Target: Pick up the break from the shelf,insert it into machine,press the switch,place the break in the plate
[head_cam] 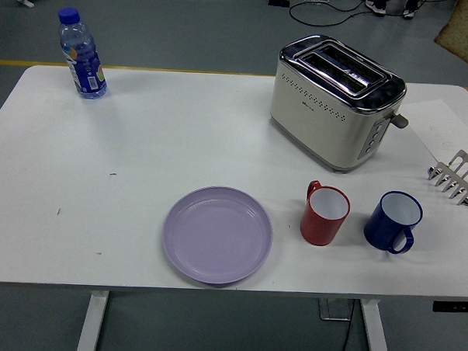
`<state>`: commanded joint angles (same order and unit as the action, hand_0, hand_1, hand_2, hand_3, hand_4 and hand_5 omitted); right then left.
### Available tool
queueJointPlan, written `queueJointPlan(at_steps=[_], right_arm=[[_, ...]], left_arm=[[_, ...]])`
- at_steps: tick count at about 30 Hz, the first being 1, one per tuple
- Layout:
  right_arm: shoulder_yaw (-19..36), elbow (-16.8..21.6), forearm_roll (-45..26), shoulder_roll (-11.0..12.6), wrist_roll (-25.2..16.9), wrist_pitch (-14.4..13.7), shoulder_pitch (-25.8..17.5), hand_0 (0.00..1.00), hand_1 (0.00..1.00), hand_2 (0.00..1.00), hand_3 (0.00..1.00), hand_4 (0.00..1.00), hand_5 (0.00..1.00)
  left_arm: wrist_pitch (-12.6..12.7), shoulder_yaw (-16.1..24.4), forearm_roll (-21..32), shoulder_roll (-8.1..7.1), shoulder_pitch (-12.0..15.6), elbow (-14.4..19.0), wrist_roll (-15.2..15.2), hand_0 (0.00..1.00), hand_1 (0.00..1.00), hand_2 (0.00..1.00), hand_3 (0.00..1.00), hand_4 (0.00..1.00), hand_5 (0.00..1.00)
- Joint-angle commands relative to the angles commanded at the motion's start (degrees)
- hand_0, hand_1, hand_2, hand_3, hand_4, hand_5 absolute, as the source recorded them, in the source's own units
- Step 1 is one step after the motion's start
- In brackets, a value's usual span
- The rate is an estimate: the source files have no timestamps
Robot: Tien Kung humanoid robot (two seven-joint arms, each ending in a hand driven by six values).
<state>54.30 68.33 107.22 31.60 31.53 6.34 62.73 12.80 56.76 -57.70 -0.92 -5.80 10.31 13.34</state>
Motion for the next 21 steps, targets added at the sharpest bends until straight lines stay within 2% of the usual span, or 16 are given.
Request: queueJointPlan(at_steps=[10, 15, 21], right_arm=[[-4.62, -8.65, -4.23, -7.56, -2.96, 4.25, 6.14, 0.244, 0.261, 0.351, 0.447, 0.393, 0.002], [-5.57, -11.13, -4.47, -10.32, -3.97, 4.54, 7.92, 0.244, 0.261, 0.351, 0.447, 0.393, 0.002], [-6.65, -13.88, -3.24, -13.38, -5.32, 3.46, 9.43, 0.237, 0.261, 0.350, 0.443, 0.384, 0.002]], left_arm=[[0.16, -0.30, 0.40, 0.03, 0.43, 0.00, 0.15, 0.625, 0.449, 0.456, 0.511, 0.262, 0.816], [0.20, -0.36, 0.46, 0.00, 0.54, 0.00, 0.19, 0.625, 0.449, 0.456, 0.511, 0.262, 0.816], [0.25, -0.38, 0.30, -0.09, 0.59, 0.00, 0.28, 0.625, 0.448, 0.455, 0.511, 0.263, 0.815]])
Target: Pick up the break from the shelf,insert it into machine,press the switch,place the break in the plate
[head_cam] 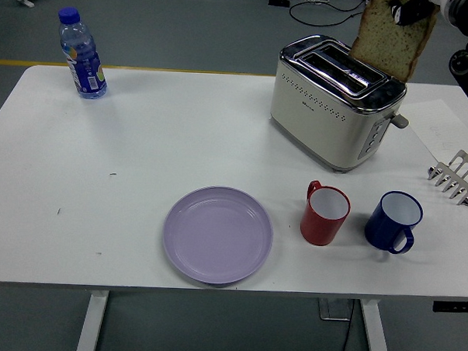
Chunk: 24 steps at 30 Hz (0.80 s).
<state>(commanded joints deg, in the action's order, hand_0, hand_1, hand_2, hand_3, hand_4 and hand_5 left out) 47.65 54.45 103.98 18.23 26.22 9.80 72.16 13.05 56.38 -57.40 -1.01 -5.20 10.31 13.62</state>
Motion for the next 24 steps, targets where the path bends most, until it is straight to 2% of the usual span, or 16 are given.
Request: queueJointPlan(at_steps=[9, 11, 16, 24], right_arm=[[0.90, -4.86, 0.79, -5.14, -1.57, -2.33, 1.41, 0.239, 0.258, 0.348, 0.442, 0.372, 0.002], [0.99, -5.46, 0.74, -5.68, -1.78, -2.71, 1.57, 0.239, 0.258, 0.348, 0.442, 0.372, 0.002], [2.30, -9.63, 1.71, -8.79, -2.74, -4.94, 2.42, 0.239, 0.256, 0.347, 0.440, 0.365, 0.002], [2.28, -14.92, 2.79, -11.11, -4.84, -8.35, 3.03, 0.241, 0.256, 0.346, 0.441, 0.364, 0.002]], left_arm=[[0.21, 0.28, -0.34, -0.01, -0.03, 0.00, 0.11, 0.624, 0.447, 0.454, 0.511, 0.264, 0.814], [0.22, 0.29, -0.34, -0.01, -0.03, 0.00, 0.11, 0.624, 0.447, 0.454, 0.511, 0.264, 0.814], [0.19, 0.56, -0.97, -0.03, -0.03, 0.00, 0.27, 0.625, 0.447, 0.453, 0.511, 0.264, 0.814], [0.26, 1.26, -1.97, -0.06, 0.07, 0.00, 0.53, 0.625, 0.447, 0.454, 0.511, 0.264, 0.812]])
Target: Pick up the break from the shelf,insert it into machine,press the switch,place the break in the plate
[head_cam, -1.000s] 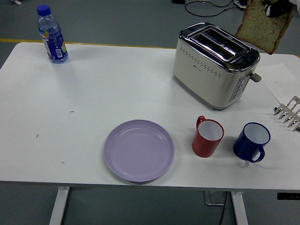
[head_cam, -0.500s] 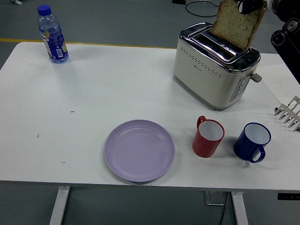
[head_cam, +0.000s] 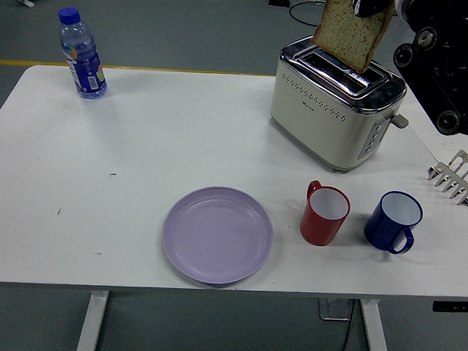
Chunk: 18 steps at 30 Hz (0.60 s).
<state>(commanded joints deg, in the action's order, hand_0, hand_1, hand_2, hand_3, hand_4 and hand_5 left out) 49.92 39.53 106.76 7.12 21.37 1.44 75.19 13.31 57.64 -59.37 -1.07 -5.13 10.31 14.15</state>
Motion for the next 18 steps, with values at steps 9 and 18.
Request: queueJointPlan(at_steps=[9, 18], right_arm=[[-0.74, -3.06, 0.38, -0.72, -0.98, -1.63, 0.25, 0.260, 0.261, 0.353, 0.455, 0.369, 0.002], [-0.44, -4.52, 0.03, -1.04, -1.19, -1.91, 0.46, 0.288, 0.276, 0.371, 0.477, 0.375, 0.002]], left_arm=[[0.31, 0.92, -1.44, -0.04, 0.03, 0.00, 0.32, 0.626, 0.447, 0.446, 0.510, 0.266, 0.809], [0.41, 0.56, -1.74, -0.24, -0.19, 0.00, 0.29, 0.626, 0.447, 0.448, 0.510, 0.267, 0.809]])
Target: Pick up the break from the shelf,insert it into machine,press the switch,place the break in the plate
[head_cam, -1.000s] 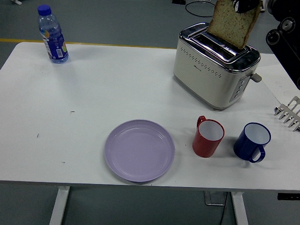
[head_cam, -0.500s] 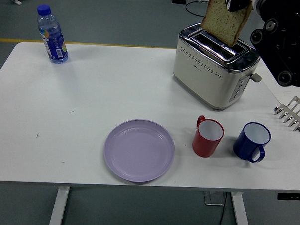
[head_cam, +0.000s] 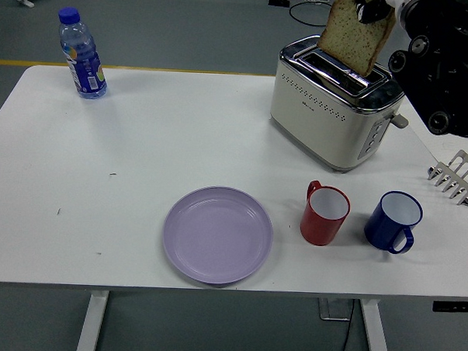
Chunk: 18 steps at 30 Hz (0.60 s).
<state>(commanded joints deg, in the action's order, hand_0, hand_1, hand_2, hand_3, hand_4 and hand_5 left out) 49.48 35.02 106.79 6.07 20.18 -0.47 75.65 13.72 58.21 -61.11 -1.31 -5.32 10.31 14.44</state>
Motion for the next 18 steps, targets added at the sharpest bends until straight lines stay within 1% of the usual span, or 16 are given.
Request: queueJointPlan(at_steps=[1, 6, 7, 12, 13, 18], right_arm=[[0.10, -0.19, 0.00, -0.14, 0.03, 0.09, 0.07, 0.298, 0.301, 0.403, 0.507, 0.380, 0.002], [0.43, -1.04, -0.21, -0.76, 0.06, 0.37, 0.37, 0.298, 0.301, 0.403, 0.507, 0.380, 0.002], [0.56, -1.27, -0.29, -0.92, 0.07, 0.32, 0.45, 0.301, 0.324, 0.420, 0.520, 0.400, 0.002], [0.68, -1.65, -0.31, -1.34, -0.16, 0.00, 0.68, 0.301, 0.324, 0.420, 0.520, 0.400, 0.002], [0.65, -1.79, -0.17, -1.38, -0.32, -0.26, 0.77, 0.307, 0.337, 0.436, 0.530, 0.407, 0.002], [0.81, -2.84, 1.00, -1.64, -0.85, -1.48, 1.03, 0.307, 0.337, 0.436, 0.530, 0.407, 0.002]], left_arm=[[0.01, 0.11, -0.10, 0.00, -0.03, 0.00, 0.01, 0.626, 0.445, 0.446, 0.511, 0.266, 0.807], [0.04, 0.31, -0.42, -0.07, -0.22, 0.00, 0.03, 0.626, 0.445, 0.446, 0.511, 0.266, 0.807], [0.08, 0.32, -0.42, -0.09, -0.28, 0.00, 0.02, 0.625, 0.445, 0.445, 0.510, 0.265, 0.805], [0.15, 0.44, -0.54, -0.12, -0.40, 0.00, 0.01, 0.625, 0.445, 0.445, 0.510, 0.265, 0.805], [0.15, 0.35, -0.47, -0.15, -0.46, 0.00, -0.01, 0.625, 0.445, 0.442, 0.511, 0.265, 0.804], [0.29, 0.50, -0.59, -0.21, -0.57, 0.00, -0.01, 0.625, 0.445, 0.442, 0.511, 0.265, 0.804]])
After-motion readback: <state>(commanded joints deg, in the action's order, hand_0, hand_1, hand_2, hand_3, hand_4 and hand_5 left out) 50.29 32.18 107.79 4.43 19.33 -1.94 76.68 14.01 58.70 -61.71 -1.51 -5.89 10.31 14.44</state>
